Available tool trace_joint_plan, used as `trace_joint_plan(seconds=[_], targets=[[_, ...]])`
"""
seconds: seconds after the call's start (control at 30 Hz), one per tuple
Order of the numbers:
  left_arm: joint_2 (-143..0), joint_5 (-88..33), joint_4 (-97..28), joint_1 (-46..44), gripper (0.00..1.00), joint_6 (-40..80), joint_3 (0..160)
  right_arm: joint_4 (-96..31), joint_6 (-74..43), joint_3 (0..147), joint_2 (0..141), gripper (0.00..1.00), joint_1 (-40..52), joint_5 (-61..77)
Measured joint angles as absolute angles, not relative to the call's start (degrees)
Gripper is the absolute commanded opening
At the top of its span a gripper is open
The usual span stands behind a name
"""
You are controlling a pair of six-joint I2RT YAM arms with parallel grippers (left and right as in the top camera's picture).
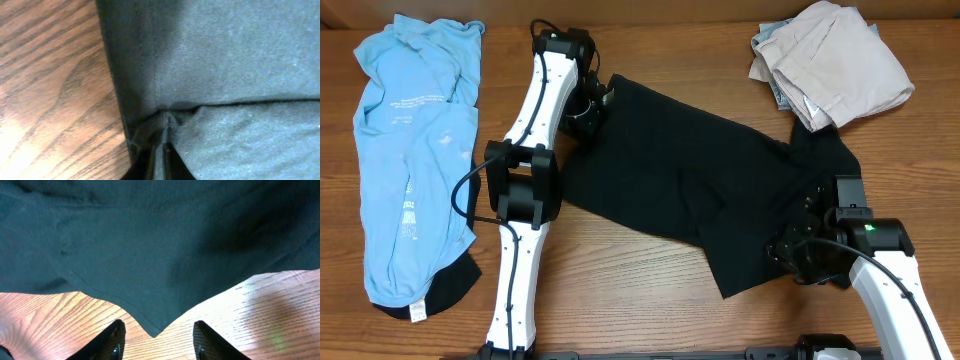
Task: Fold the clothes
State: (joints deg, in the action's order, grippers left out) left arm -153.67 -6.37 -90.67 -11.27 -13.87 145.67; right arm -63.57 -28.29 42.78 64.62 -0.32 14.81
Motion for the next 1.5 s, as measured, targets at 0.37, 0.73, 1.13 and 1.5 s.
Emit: trace_joint_plan(seconds=[0.37, 0.73, 1.13, 1.5], targets=[[-153.67, -3.49, -94.19, -11.27, 0.04, -10.09, 156.79, -62.41, -30.28, 41.39, 65.36, 0.42, 0.91, 15.4], [-143.74, -2.74, -96.51, -11.27, 0.04, -5.21, 170.95, -57.89, -38.48, 39.72, 74.72, 0.47, 17.32, 17.58], [-140.03, -2.72, -96.66, -11.27, 0.47, -4.43, 171.74, -53.54, -45.34, 39.2, 88.42, 0.46, 27.53, 17.8], [-140.05, -2.72, -96.68, -11.27, 0.46, -4.4, 171.74, -57.89, -45.74, 40.95, 89.12, 0.04, 25.45, 13.67]])
